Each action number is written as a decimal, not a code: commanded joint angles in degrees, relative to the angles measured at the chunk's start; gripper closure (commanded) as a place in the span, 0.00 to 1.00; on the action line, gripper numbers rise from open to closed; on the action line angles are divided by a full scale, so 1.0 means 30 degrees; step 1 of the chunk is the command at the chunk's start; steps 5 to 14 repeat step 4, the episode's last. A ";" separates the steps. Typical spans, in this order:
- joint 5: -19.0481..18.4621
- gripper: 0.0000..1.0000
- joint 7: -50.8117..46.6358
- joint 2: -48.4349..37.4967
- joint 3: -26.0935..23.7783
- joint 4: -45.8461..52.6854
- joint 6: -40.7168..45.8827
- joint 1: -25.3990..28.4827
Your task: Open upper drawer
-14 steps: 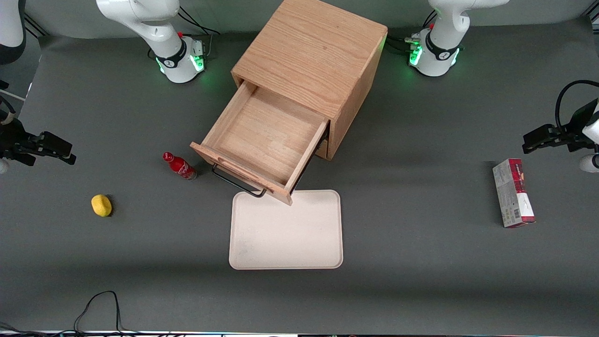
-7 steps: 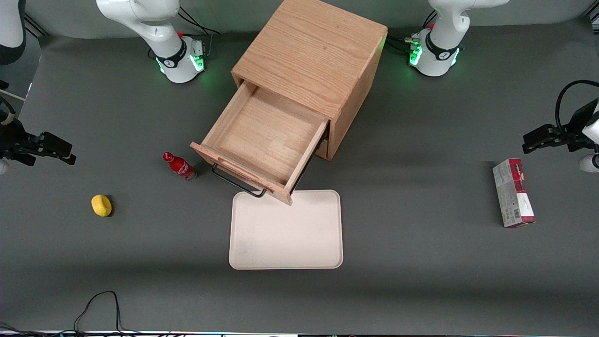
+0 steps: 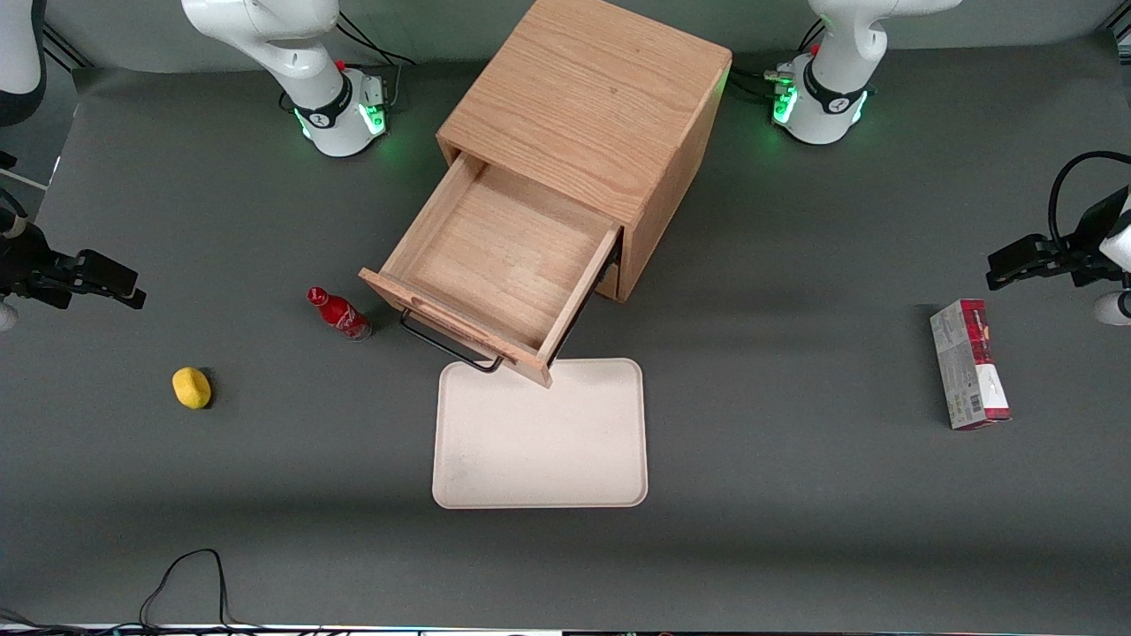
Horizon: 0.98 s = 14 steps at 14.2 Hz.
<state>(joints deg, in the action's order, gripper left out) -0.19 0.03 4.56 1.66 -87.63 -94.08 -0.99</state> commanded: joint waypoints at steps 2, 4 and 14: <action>0.0299 0.00 -0.0390 0.0061 0.0004 0.0292 0.0306 -0.0050; 0.0299 0.00 -0.0419 0.0061 0.0004 0.0263 0.0306 -0.0021; 0.0299 0.00 -0.0419 0.0061 0.0004 0.0263 0.0306 -0.0021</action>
